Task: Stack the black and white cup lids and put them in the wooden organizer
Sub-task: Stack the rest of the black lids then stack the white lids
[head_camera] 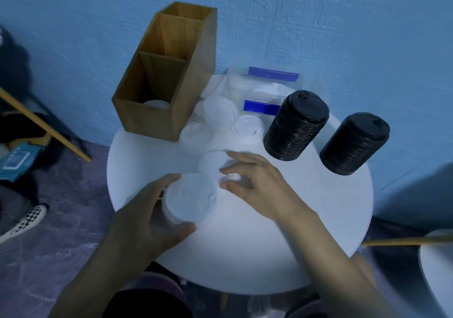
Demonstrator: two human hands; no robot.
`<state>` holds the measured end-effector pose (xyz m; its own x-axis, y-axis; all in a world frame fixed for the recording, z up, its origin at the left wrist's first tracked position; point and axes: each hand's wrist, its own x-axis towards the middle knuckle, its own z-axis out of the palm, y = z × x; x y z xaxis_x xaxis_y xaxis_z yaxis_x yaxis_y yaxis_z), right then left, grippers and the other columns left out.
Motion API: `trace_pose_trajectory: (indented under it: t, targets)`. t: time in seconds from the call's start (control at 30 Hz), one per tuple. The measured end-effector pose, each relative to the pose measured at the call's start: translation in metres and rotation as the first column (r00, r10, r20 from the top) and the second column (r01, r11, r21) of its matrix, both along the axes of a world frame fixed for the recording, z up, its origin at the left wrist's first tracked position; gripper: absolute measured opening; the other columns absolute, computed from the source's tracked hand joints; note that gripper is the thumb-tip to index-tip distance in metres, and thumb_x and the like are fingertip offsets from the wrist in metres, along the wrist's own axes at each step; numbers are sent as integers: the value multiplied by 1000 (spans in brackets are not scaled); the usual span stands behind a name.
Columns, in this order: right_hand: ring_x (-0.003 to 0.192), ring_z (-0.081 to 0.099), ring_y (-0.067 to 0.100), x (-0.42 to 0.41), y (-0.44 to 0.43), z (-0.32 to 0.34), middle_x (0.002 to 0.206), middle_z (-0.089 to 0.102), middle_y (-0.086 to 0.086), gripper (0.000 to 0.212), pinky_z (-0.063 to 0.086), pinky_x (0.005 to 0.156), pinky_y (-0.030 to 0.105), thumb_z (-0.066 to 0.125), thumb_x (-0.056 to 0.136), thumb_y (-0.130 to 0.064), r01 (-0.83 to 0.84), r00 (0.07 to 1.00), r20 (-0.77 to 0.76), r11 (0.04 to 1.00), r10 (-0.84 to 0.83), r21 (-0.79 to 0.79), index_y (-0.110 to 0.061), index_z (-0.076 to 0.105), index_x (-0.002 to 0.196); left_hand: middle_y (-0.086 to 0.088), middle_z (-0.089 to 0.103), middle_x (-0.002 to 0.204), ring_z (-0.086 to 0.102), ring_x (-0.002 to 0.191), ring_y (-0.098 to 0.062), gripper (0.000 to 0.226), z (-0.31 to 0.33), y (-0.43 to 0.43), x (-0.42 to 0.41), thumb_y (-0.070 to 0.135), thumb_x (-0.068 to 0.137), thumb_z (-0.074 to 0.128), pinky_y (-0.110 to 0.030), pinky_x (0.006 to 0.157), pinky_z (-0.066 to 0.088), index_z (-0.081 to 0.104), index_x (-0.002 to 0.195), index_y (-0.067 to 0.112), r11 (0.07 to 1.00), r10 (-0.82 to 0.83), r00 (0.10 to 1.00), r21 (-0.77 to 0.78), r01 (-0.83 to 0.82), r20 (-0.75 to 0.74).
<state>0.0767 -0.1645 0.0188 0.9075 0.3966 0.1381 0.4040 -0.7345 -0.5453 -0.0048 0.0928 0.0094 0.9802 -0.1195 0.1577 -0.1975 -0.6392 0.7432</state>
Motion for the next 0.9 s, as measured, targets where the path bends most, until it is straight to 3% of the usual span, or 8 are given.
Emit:
trace_pose_trajectory:
  t: [0.1, 0.23, 0.33, 0.43, 0.53, 0.63, 0.77, 0.9]
  targets:
    - [133, 43, 1, -14, -16, 1, 150, 48, -20, 27, 28, 98, 3, 79, 81, -46, 104, 995, 4, 994, -104, -35, -32, 57, 91, 54, 42, 126, 43, 112, 28, 81, 3, 4, -2, 74, 57, 79, -4, 82, 38, 32, 123, 77, 1000, 24, 1000, -18, -24, 11]
    - [107, 57, 10, -28, -27, 4, 127, 64, -16, 36, 44, 88, 26, 81, 79, -45, 246, 968, -63, 968, -242, 54, -27, 50, 83, 50, 42, 129, 44, 117, 21, 80, -2, -11, 4, 76, 58, 70, -11, 91, 38, 32, 129, 73, 998, -6, 1000, -64, 6, 4]
    - [106, 59, 5, -38, -33, 15, 117, 63, -20, 34, 49, 90, 32, 82, 77, -49, 366, 930, -152, 879, -334, 307, -33, 59, 97, 55, 38, 124, 42, 114, 25, 82, -5, -36, 12, 79, 57, 68, -8, 90, 34, 25, 127, 75, 999, -27, 1000, -22, 28, 10]
    - [115, 58, 4, -46, -35, 30, 127, 57, -21, 43, 51, 94, 34, 80, 79, -50, 354, 935, -127, 852, -331, 387, -41, 58, 114, 46, 44, 123, 47, 107, 13, 82, -6, -57, 14, 84, 57, 66, -4, 89, 33, 29, 128, 65, 1000, 0, 999, -1, 0, 45]
    - [116, 56, 2, -54, -38, 43, 128, 55, -22, 57, 52, 96, 32, 79, 76, -55, 361, 932, -113, 858, -344, 366, -42, 55, 126, 33, 44, 127, 46, 110, 7, 88, -5, -69, 14, 93, 61, 57, -1, 89, 29, 35, 134, 48, 999, 6, 996, 41, -10, 90]
    - [118, 56, 0, -64, -33, 49, 128, 56, -23, 65, 49, 101, 29, 81, 75, -52, 282, 956, -178, 894, -232, 349, -41, 55, 134, 29, 47, 123, 47, 105, 5, 92, -6, -73, 16, 94, 59, 56, -4, 86, 31, 36, 134, 46, 999, 26, 995, 36, -29, 98]
    - [125, 46, -1, -65, -17, 41, 133, 42, -29, 81, 40, 108, 26, 77, 78, -58, 216, 966, -175, 964, -188, 154, -37, 44, 149, 26, 50, 123, 50, 102, 4, 97, -13, -71, 16, 86, 53, 63, -14, 87, 39, 36, 135, 43, 999, 39, 997, 26, -41, 65]
    - [128, 41, 0, -62, -11, 35, 132, 38, -38, 88, 37, 111, 26, 67, 70, -71, 183, 973, -171, 970, -156, 158, -39, 45, 149, 42, 47, 120, 46, 110, 22, 81, -15, -59, 14, 76, 61, 68, 6, 81, 35, 38, 132, 52, 1000, -30, 998, 1, 30, 47]
